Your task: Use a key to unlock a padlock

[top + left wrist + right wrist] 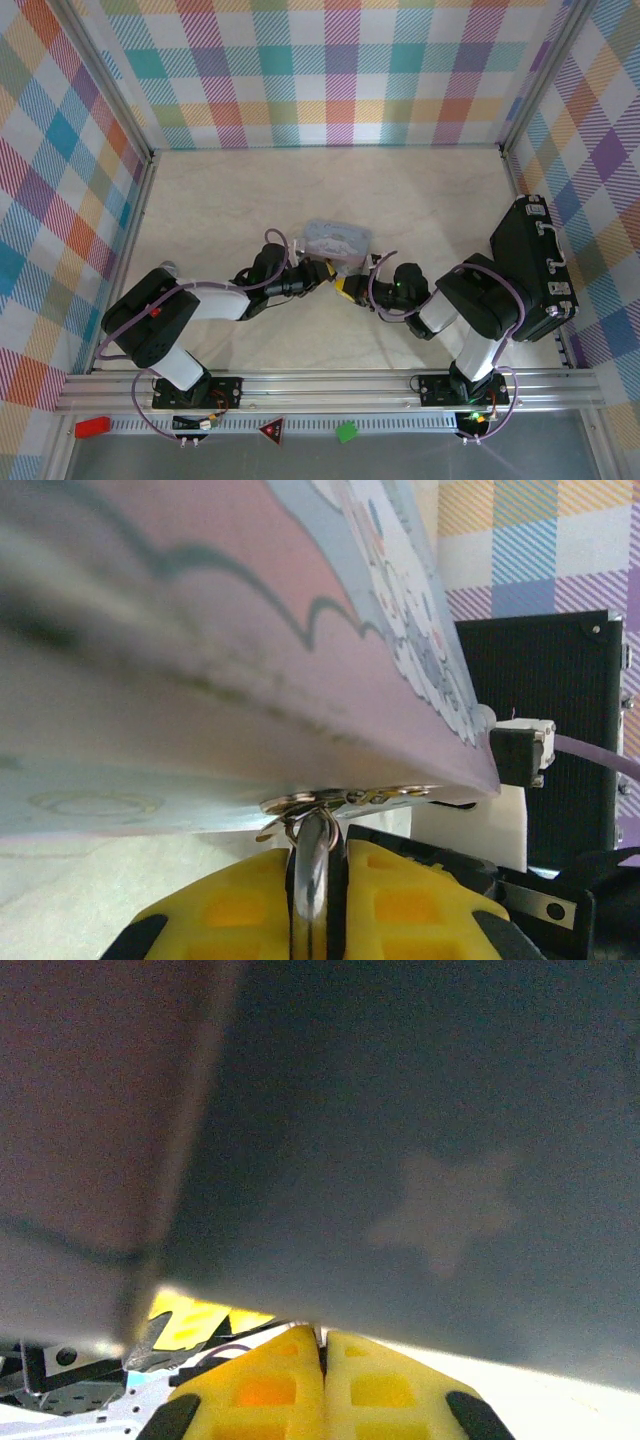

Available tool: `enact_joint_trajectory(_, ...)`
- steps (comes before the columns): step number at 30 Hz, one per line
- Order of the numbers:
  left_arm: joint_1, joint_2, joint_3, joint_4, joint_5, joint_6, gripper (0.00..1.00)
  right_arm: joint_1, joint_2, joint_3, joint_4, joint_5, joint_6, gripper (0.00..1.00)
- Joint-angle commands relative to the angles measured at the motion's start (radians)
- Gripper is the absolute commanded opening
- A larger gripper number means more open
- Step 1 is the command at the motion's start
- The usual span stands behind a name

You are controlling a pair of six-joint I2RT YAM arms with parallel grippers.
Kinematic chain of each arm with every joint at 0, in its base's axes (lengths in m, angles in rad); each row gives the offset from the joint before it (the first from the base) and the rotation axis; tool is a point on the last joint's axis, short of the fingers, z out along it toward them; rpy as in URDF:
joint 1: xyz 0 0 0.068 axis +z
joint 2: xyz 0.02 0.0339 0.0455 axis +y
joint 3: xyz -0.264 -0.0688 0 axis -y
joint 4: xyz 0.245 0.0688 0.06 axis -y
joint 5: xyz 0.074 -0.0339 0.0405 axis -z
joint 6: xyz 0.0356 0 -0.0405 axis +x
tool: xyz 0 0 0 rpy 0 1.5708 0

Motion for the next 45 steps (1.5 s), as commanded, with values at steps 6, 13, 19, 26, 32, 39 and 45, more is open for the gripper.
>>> enact_joint_trajectory(6,-0.063,-0.013,-0.033,-0.001,0.167,0.033,0.04,-0.007,0.082,-0.03,0.067,0.109,-0.035,0.0)
enact_joint_trajectory(13,-0.063,0.013,-0.072,0.026,0.153,0.047,0.09,-0.016,0.127,-0.023,0.067,0.106,-0.028,0.0)
enact_joint_trajectory(19,-0.064,0.06,-0.08,0.058,0.142,0.06,0.1,-0.016,0.207,-0.006,0.067,0.092,-0.005,0.0)
enact_joint_trajectory(26,-0.062,0.123,-0.104,0.151,0.142,0.044,0.14,-0.017,0.222,-0.007,0.051,0.086,-0.016,0.0)
enact_joint_trajectory(32,-0.06,0.136,-0.125,0.181,0.104,0.037,0.2,-0.028,0.222,-0.028,0.051,0.1,-0.016,0.0)
enact_joint_trajectory(39,-0.062,0.089,-0.153,0.143,0.01,0.062,0.36,-0.034,0.22,-0.024,0.046,0.086,-0.016,0.0)
enact_joint_trajectory(45,-0.06,0.101,-0.158,0.225,-0.059,0.049,0.4,-0.033,0.22,-0.022,0.035,0.065,-0.02,0.0)
